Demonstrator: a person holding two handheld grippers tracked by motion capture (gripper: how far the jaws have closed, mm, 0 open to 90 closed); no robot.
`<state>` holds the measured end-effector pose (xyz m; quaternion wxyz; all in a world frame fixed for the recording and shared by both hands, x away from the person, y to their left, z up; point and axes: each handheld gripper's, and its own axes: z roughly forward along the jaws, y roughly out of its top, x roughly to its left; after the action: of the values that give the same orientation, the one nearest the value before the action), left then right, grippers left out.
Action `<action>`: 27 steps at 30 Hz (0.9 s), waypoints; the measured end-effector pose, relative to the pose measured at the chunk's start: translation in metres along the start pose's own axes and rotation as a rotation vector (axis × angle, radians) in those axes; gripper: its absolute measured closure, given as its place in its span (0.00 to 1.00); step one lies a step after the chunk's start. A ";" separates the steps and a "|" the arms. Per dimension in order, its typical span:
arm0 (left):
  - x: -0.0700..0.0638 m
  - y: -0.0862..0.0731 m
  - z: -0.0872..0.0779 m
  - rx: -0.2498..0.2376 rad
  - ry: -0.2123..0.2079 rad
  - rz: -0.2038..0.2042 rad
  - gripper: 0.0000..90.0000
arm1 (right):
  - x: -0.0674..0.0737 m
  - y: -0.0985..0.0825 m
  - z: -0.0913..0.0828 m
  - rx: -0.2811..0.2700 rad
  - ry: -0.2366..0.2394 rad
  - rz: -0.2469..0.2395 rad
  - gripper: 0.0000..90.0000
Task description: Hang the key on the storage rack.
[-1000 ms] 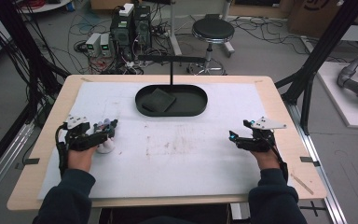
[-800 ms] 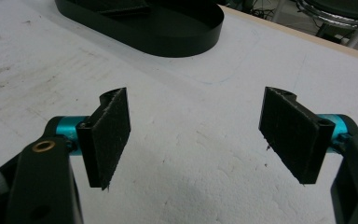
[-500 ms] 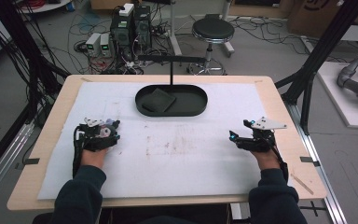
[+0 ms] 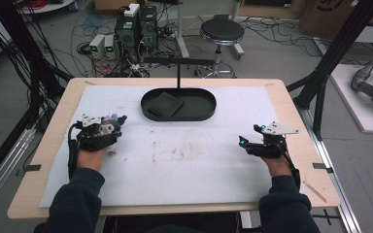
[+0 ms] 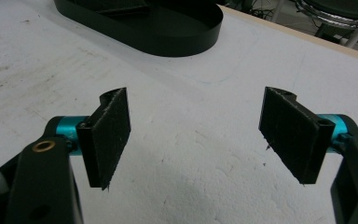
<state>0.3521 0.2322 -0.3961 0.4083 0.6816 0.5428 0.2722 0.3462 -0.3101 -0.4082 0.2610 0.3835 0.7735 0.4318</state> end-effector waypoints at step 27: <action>-0.032 0.133 0.029 -0.141 -0.306 0.052 0.39 | -0.001 -0.001 0.000 0.005 0.005 0.000 0.28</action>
<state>0.4357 0.1834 -0.2956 0.5257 0.6986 0.4360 0.2133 0.3465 -0.3116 -0.4089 0.2581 0.3829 0.7753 0.4309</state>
